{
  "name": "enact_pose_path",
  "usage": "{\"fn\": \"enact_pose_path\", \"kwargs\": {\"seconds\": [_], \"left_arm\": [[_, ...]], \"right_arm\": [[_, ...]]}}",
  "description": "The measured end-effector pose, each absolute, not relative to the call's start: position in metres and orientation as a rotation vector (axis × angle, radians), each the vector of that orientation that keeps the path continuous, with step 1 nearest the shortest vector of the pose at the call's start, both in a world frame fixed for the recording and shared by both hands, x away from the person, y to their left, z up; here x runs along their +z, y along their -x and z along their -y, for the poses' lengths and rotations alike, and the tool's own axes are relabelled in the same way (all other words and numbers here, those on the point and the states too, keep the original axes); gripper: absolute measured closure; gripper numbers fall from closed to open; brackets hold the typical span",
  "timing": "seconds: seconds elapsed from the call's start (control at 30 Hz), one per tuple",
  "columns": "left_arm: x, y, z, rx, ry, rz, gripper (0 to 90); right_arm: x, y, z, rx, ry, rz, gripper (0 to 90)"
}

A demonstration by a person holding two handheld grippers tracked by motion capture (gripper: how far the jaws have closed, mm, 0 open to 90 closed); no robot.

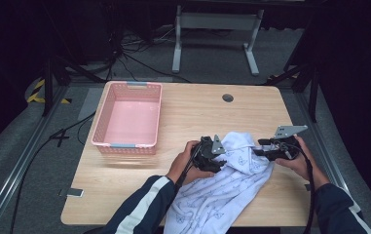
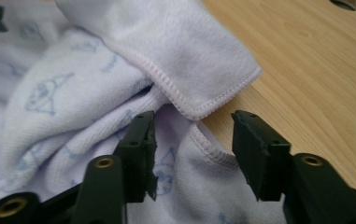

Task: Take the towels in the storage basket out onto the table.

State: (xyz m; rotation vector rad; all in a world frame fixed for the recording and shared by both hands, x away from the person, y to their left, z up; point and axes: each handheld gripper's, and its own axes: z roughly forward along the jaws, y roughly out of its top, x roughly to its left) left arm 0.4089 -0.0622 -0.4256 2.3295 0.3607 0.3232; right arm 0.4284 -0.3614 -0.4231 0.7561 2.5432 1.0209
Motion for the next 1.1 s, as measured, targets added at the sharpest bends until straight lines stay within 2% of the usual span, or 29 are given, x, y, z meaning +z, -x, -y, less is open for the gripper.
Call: {"fn": "enact_pose_path", "kwargs": {"seconds": [0.1,0.17,0.2,0.27,0.4,0.53,0.63,0.73,0.83,0.87,0.93,0.97,1.0,1.03,1.1], "left_arm": [[-0.433,-0.422,0.063,0.282,-2.340,-0.405,60.7],[-0.438,-0.430,0.062,0.279,-2.353,-0.419,72.8],[-0.440,-0.433,0.061,0.285,-2.361,-0.428,72.8],[-0.443,-0.438,0.056,0.292,-2.347,-0.442,89.0],[-0.440,-0.442,0.048,0.332,-2.304,-0.497,89.7],[-0.435,-0.440,0.047,0.297,-2.261,-0.474,89.3],[-0.433,-0.434,0.057,0.279,-2.260,-0.389,71.5],[-0.436,-0.431,0.071,0.290,-2.305,-0.362,58.9],[-0.440,-0.434,0.081,0.294,-2.332,-0.375,55.9],[-0.442,-0.437,0.083,0.299,-2.348,-0.386,55.8],[-0.446,-0.440,0.085,0.299,-2.363,-0.419,61.7],[-0.448,-0.443,0.084,0.301,-2.363,-0.431,66.4],[-0.448,-0.444,0.082,0.312,-2.354,-0.438,76.6],[-0.448,-0.447,0.080,0.309,-2.348,-0.450,82.8],[-0.449,-0.449,0.077,0.313,-2.334,-0.458,87.2]], "right_arm": [[-0.429,-0.432,0.354,0.941,-0.741,-2.587,72.5],[-0.433,-0.433,0.351,0.880,-0.737,-2.599,79.9],[-0.433,-0.433,0.351,0.880,-0.737,-2.599,79.9],[-0.434,-0.432,0.352,0.856,-0.744,-2.590,83.1],[-0.423,-0.431,0.365,0.917,-0.827,-2.461,83.8],[-0.409,-0.429,0.387,0.993,-0.945,-2.282,83.6],[-0.408,-0.430,0.397,0.974,-1.040,-2.207,83.2],[-0.412,-0.432,0.399,0.950,-1.069,-2.212,82.7],[-0.414,-0.432,0.398,0.943,-1.062,-2.242,82.2],[-0.414,-0.432,0.397,0.933,-1.061,-2.252,81.9],[-0.416,-0.431,0.397,0.919,-1.063,-2.260,81.5],[-0.417,-0.431,0.397,0.900,-1.066,-2.259,81.5],[-0.418,-0.432,0.400,0.894,-1.075,-2.256,81.4],[-0.417,-0.431,0.402,0.902,-1.086,-2.247,81.4],[-0.416,-0.431,0.407,0.905,-1.107,-2.221,81.7]]}}
